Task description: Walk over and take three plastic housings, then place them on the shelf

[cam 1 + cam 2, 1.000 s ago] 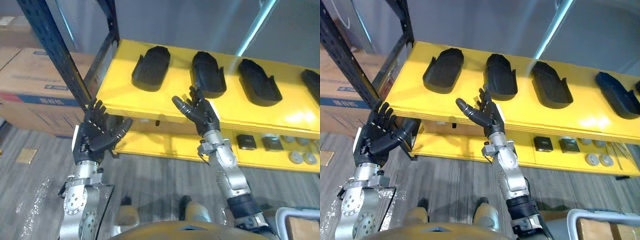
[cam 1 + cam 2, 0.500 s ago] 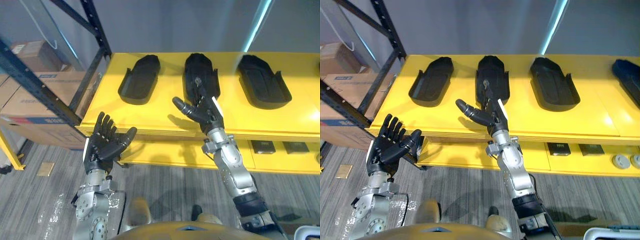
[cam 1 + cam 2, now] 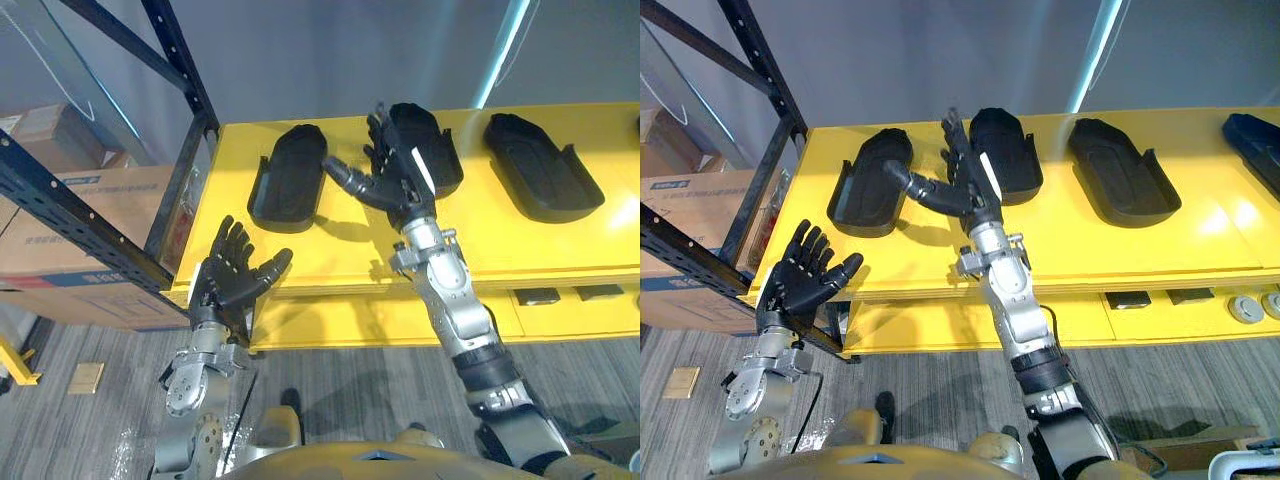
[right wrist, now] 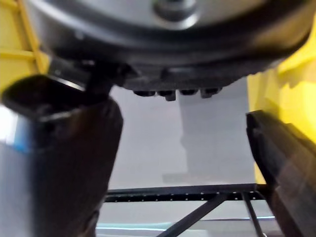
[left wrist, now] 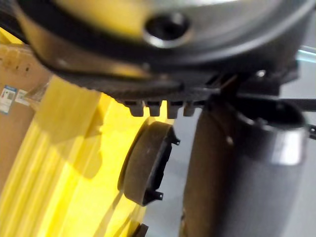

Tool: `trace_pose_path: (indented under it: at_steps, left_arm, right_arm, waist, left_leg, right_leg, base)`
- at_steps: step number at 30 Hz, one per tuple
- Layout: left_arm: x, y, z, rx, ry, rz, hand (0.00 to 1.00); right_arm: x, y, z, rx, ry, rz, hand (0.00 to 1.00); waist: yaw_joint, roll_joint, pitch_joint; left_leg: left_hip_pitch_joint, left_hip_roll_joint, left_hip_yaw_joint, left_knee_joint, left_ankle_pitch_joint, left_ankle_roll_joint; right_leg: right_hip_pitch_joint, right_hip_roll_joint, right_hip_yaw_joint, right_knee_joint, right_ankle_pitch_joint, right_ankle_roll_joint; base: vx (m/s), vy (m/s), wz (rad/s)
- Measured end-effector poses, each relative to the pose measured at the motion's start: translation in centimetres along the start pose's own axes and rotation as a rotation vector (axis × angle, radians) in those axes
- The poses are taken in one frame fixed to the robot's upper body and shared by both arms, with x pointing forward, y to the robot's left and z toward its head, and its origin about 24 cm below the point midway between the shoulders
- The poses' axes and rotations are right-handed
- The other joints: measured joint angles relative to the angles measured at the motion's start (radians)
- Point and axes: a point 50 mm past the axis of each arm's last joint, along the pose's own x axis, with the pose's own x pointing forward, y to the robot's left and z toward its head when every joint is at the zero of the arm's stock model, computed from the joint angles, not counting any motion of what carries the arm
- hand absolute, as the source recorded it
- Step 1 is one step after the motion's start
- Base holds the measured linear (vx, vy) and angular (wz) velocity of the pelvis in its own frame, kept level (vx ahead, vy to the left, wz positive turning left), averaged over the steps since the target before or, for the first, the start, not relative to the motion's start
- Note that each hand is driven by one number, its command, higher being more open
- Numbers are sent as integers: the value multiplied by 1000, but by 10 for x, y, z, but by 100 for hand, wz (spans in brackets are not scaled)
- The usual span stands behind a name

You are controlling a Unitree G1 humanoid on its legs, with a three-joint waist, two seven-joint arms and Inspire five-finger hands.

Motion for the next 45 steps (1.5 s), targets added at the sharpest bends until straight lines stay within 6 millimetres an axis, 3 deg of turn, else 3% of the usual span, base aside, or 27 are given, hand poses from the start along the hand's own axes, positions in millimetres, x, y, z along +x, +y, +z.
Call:
trace_pose_path:
  at_steps: [3, 11, 15, 17, 22, 25, 30, 45]
  left_arm:
    - [0, -7, 5, -6, -19, -30, 100]
    - [-4, -10, 5, -11, -29, -38, 100]
    - [-5, -11, 3, -5, -15, -43, 100]
    - [-6, -14, 1, -7, -8, -53, 100]
    - [-6, -13, 1, -5, -8, -40, 100]
    - [-6, -12, 1, 2, -4, -44, 100]
    - [-5, -11, 2, 10, 0, -48, 100]
    - [-4, -9, 4, 22, 30, -69, 100]
  right_arm:
    - [8, -1, 9, -9, -36, -4, 100]
    - [8, -6, 1, -173, 50, -59, 100]
    - [10, -32, -11, -498, 193, -88, 100]
    - [17, -65, -14, -730, 301, -112, 100]
    - [25, -95, 6, -872, 336, -117, 100]
    - [26, -100, 8, -879, 396, -72, 100]
    - [21, -90, -10, -844, 548, 109, 100]
    - [15, -94, -8, -830, 646, 327, 100]
  waist:
    - [10, -3, -3]
    - [12, -12, -5]
    - [10, -25, -13]
    - [12, -27, -14]
    - [7, -26, -14]
    - [5, -26, -14]
    - [-1, -26, -13]
    - [-6, -37, -9]
  left_leg:
    - [-18, 18, -22, -42, 37, -10]
    - [21, 22, -22, -143, 93, -15]
    - [46, 22, -7, -180, 107, -13]
    - [49, 21, 1, -200, 117, -18]
    - [49, 22, 7, -200, 126, -11]
    - [50, 22, 9, -200, 127, -11]
    - [53, 23, 17, -200, 127, -10]
    - [75, 26, 36, -205, 130, -10]
  right_leg:
    - [-14, 24, -27, -11, 5, 3]
    - [-12, 33, -30, -21, 10, 3]
    - [-12, 33, -16, -24, 15, 9]
    - [-20, 34, -11, -34, 27, 11]
    - [-24, 34, -6, -34, 32, 17]
    - [-24, 34, -4, -34, 33, 17]
    - [-28, 34, 4, -33, 35, 18]
    - [-23, 34, 19, -33, 39, 19]
  base:
    - [-7, -87, 20]
    - [15, -14, 3]
    - [-27, 5, -9]
    - [-71, 15, -8]
    - [-26, -2, -3]
    - [-12, -2, -1]
    - [-33, -4, -4]
    - [-30, -4, -4]
